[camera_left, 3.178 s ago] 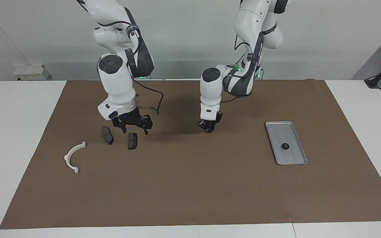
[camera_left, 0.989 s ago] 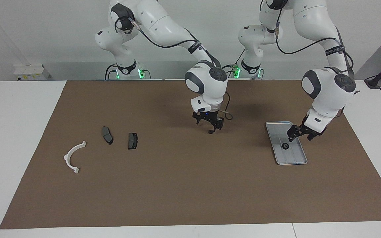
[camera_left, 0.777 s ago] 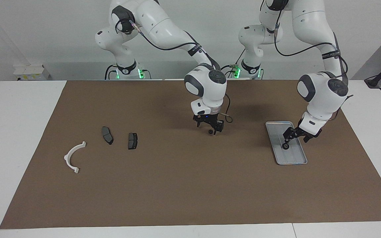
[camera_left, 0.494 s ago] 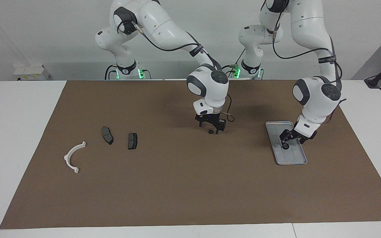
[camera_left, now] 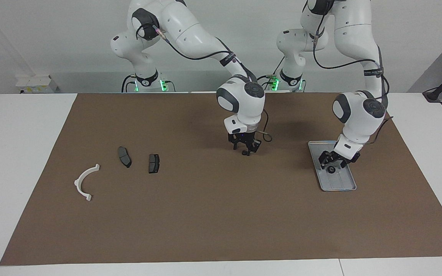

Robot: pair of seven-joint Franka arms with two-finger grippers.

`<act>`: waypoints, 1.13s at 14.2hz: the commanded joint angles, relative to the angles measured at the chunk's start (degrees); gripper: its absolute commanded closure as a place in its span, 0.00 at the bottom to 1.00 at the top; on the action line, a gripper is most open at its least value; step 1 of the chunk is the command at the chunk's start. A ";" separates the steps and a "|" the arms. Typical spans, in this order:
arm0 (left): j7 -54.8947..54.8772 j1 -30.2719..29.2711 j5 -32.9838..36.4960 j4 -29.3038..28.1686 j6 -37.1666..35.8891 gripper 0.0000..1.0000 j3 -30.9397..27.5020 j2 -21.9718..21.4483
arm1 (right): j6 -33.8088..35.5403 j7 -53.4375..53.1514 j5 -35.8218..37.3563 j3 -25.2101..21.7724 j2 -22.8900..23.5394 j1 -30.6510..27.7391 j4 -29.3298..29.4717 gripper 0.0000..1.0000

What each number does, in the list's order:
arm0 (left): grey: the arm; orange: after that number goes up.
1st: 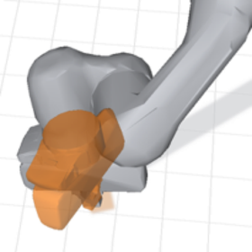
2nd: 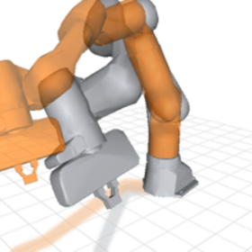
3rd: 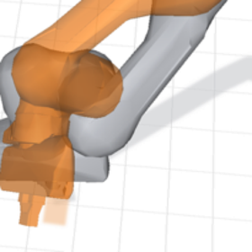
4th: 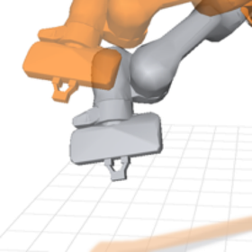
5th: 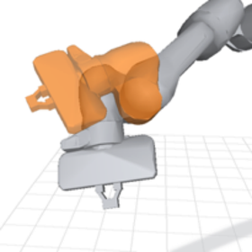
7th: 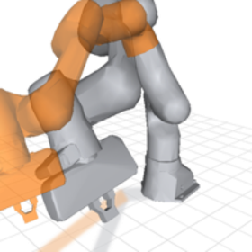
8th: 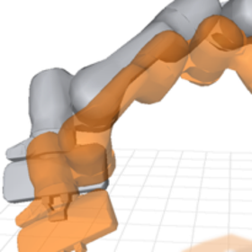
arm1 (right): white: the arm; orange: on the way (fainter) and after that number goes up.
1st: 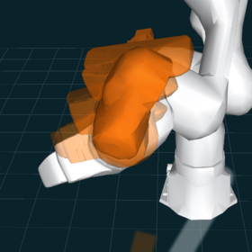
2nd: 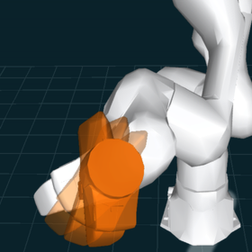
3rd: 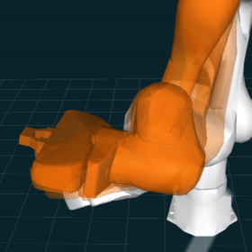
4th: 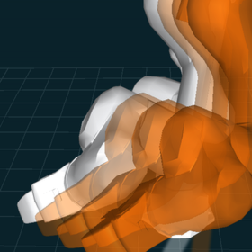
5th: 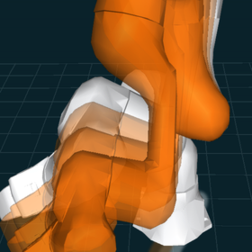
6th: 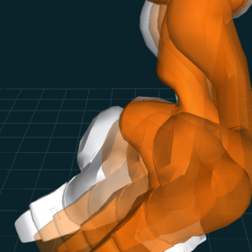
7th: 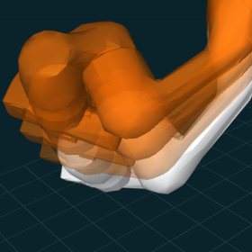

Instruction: Place bearing gear from tray to pile

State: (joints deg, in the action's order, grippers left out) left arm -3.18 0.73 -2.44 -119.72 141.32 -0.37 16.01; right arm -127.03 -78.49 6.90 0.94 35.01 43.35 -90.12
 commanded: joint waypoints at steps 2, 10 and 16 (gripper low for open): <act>0.55 0.94 -0.81 -1.22 2.29 0.25 -0.60 -0.19 | -0.94 0.53 0.04 0.21 0.76 -0.29 0.21 1.00; 1.69 0.67 -0.81 0.61 0.64 1.00 -0.60 0.08 | 13.62 11.22 0.04 0.12 -1.77 -6.24 8.54 1.00; 13.91 2.67 -1.43 27.07 -35.14 1.00 0.62 -3.16 | 26.13 51.18 -0.84 0.12 -12.23 -22.85 9.18 1.00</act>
State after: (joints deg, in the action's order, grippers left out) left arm 1.68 0.66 -2.96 -98.57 112.31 -0.49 13.91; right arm -102.63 -37.91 6.87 0.14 25.25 24.79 -79.82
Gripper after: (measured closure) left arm 0.656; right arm 0.762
